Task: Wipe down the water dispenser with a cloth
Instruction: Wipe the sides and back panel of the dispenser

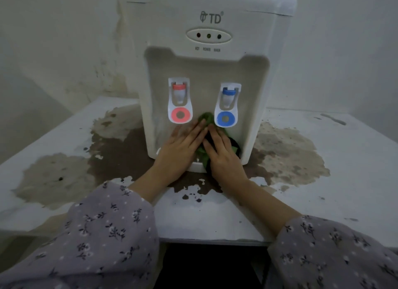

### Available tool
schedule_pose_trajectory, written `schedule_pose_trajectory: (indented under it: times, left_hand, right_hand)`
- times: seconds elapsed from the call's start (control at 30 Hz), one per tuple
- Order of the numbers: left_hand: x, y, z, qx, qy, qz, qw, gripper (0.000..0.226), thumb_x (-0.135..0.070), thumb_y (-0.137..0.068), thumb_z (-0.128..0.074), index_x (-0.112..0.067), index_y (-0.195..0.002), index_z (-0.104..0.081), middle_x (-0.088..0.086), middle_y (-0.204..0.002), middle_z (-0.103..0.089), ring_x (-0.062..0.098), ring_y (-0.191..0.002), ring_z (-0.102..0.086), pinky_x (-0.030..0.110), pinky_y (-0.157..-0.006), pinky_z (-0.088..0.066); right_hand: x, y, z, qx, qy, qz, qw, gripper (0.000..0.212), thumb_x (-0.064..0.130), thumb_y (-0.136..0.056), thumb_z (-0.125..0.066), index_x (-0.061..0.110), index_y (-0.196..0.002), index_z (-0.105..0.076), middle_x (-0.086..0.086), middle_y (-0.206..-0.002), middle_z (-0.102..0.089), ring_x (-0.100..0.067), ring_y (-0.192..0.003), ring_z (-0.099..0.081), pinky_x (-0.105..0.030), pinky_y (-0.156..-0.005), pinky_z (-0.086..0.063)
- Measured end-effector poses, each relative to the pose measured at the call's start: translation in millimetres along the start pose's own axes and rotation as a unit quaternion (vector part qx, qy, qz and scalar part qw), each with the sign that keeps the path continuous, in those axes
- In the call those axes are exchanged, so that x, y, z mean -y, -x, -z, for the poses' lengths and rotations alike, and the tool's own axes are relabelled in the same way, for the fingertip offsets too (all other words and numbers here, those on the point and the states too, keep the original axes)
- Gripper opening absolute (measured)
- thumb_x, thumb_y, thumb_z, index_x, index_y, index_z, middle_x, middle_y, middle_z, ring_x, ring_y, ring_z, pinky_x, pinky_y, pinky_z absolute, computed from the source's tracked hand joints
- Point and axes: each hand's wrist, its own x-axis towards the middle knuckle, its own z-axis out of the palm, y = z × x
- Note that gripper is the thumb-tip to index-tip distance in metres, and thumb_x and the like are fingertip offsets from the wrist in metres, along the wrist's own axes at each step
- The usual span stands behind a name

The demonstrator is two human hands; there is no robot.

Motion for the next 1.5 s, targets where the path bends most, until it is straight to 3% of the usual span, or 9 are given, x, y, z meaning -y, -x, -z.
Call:
schedule_pose_trajectory:
  times: [0.17, 0.27, 0.5, 0.63, 0.87, 1.07, 1.17, 1.37, 1.5]
  left_hand:
    - [37.3, 32.2, 6.3, 0.046, -0.078, 0.034, 0.995, 0.059, -0.038, -0.092, -0.028, -0.006, -0.141, -0.03, 0.015, -0.146, -0.036, 0.028, -0.137, -0.031, 0.045, -0.113, -0.014]
    - [55.1, 49.5, 14.3, 0.047, -0.106, 0.057, 0.992, 0.061, -0.045, -0.096, -0.018, -0.006, -0.143, -0.023, 0.012, -0.15, -0.028, 0.024, -0.143, -0.013, 0.042, -0.113, -0.008]
    - [63.0, 62.8, 25.6, 0.047, -0.121, 0.048, 0.99, 0.068, -0.054, -0.098, -0.006, -0.009, -0.143, -0.031, 0.01, -0.151, -0.029, 0.024, -0.144, -0.008, 0.046, -0.114, -0.01]
    - [52.4, 74.0, 23.3, 0.047, -0.088, 0.044, 0.994, 0.062, -0.051, -0.095, -0.022, -0.011, -0.135, -0.047, 0.007, -0.144, -0.042, 0.025, -0.139, -0.026, 0.046, -0.111, -0.019]
    - [37.7, 74.3, 20.4, -0.015, 0.026, 0.089, 0.996, 0.035, -0.031, -0.084, -0.062, -0.009, -0.11, -0.066, 0.009, -0.116, -0.066, 0.027, -0.113, -0.058, 0.035, -0.096, -0.032]
    - [18.4, 61.4, 31.0, -0.03, 0.103, 0.095, 0.99, 0.031, -0.018, -0.072, -0.075, -0.007, -0.1, -0.069, 0.009, -0.101, -0.067, 0.026, -0.098, -0.062, 0.032, -0.082, -0.05]
    - [7.1, 50.2, 32.1, -0.005, 0.137, 0.094, 0.986, 0.042, -0.015, -0.067, -0.08, -0.006, -0.106, -0.067, 0.009, -0.106, -0.066, 0.026, -0.101, -0.06, 0.029, -0.09, -0.046]
    - [-23.2, 22.8, 36.1, 0.019, 0.261, 0.16, 0.952, 0.047, -0.002, -0.079, -0.066, -0.011, -0.125, -0.057, 0.01, -0.124, -0.058, 0.033, -0.116, -0.05, 0.036, -0.101, -0.038]
    - [-36.9, 9.0, 47.3, 0.019, 0.357, 0.234, 0.904, 0.043, -0.003, -0.086, -0.056, -0.02, -0.126, -0.054, 0.002, -0.126, -0.053, 0.02, -0.115, -0.045, 0.017, -0.096, -0.027]
  right_hand:
    - [21.6, -28.4, -4.6, 0.085, -0.053, 0.07, 0.993, 0.054, 0.005, -0.077, -0.049, -0.002, -0.131, -0.049, -0.023, -0.146, -0.034, -0.039, -0.135, -0.031, -0.042, -0.112, -0.02]
    - [35.8, -45.1, -9.5, 0.1, -0.102, 0.091, 0.986, 0.053, 0.008, -0.081, -0.047, 0.0, -0.133, -0.048, -0.02, -0.148, -0.032, -0.033, -0.139, -0.026, -0.038, -0.114, -0.015]
    - [40.5, -54.2, -6.4, 0.133, -0.242, 0.041, 0.96, 0.045, -0.006, -0.083, -0.05, 0.005, -0.126, -0.057, -0.011, -0.146, -0.039, -0.023, -0.138, -0.028, -0.029, -0.114, -0.017]
    - [38.1, -56.3, 3.3, 0.195, -0.251, 0.039, 0.947, 0.038, -0.005, -0.085, -0.049, 0.008, -0.118, -0.064, -0.006, -0.136, -0.053, -0.023, -0.127, -0.047, -0.037, -0.108, -0.036]
    - [39.7, -48.8, 14.8, 0.203, -0.223, 0.066, 0.951, 0.037, -0.006, -0.086, -0.047, 0.007, -0.116, -0.065, -0.006, -0.134, -0.055, -0.023, -0.124, -0.048, -0.028, -0.102, -0.034]
    - [22.7, -34.1, 23.9, 0.188, -0.208, 0.084, 0.956, 0.041, -0.014, -0.078, -0.053, 0.005, -0.112, -0.067, -0.01, -0.128, -0.059, -0.028, -0.118, -0.054, -0.038, -0.097, -0.043]
    - [12.9, -22.5, 28.6, 0.156, -0.169, 0.094, 0.969, 0.043, -0.013, -0.069, -0.067, 0.007, -0.106, -0.069, -0.012, -0.117, -0.065, -0.03, -0.103, -0.063, -0.038, -0.081, -0.053]
    - [8.1, -12.6, 43.3, 0.068, -0.222, -0.108, 0.967, 0.028, -0.005, -0.084, -0.051, 0.004, -0.104, -0.069, -0.014, -0.104, -0.068, -0.03, -0.091, -0.064, -0.038, -0.083, -0.052]
    - [11.1, -9.8, 62.2, 0.08, -0.288, -0.239, 0.924, 0.032, -0.003, -0.09, -0.043, 0.007, -0.106, -0.068, -0.009, -0.104, -0.068, -0.019, -0.092, -0.061, -0.014, -0.082, -0.041]
